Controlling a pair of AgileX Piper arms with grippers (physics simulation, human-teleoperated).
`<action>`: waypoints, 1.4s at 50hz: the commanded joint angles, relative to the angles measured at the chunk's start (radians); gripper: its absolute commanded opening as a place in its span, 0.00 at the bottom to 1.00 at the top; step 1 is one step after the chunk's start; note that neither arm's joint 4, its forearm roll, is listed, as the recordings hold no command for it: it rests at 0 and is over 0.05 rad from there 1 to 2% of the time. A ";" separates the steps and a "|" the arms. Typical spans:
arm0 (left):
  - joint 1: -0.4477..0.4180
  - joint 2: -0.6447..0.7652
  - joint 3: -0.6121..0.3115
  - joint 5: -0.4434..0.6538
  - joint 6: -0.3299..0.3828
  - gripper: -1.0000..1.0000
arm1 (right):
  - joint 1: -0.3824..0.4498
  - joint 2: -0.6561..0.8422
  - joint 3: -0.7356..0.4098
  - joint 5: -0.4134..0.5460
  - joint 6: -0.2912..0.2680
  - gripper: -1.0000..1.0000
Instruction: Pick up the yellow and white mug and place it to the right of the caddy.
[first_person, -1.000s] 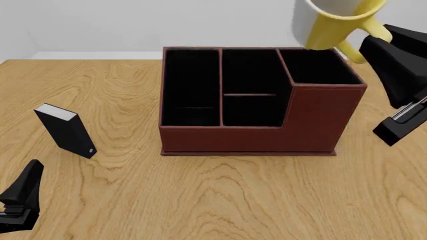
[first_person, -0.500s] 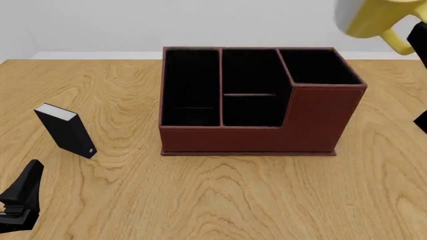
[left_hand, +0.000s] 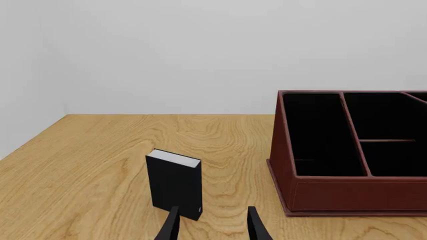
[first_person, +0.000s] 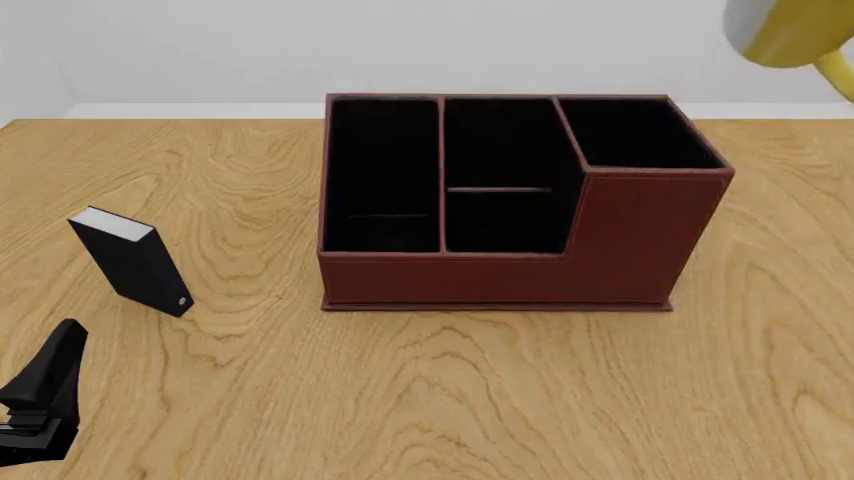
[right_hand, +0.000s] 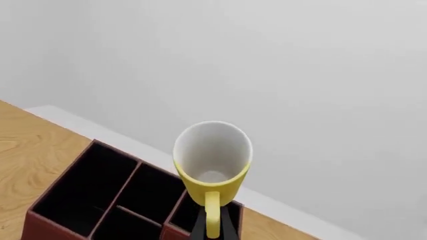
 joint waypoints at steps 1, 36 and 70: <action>0.000 0.000 0.000 0.000 0.000 1.00 | -0.069 0.019 -0.016 -0.009 0.028 0.00; 0.000 0.000 0.000 0.000 0.000 1.00 | -0.271 0.149 -0.029 -0.091 0.104 0.00; 0.000 0.000 0.000 0.000 0.000 1.00 | -0.420 0.282 0.077 -0.236 0.230 0.00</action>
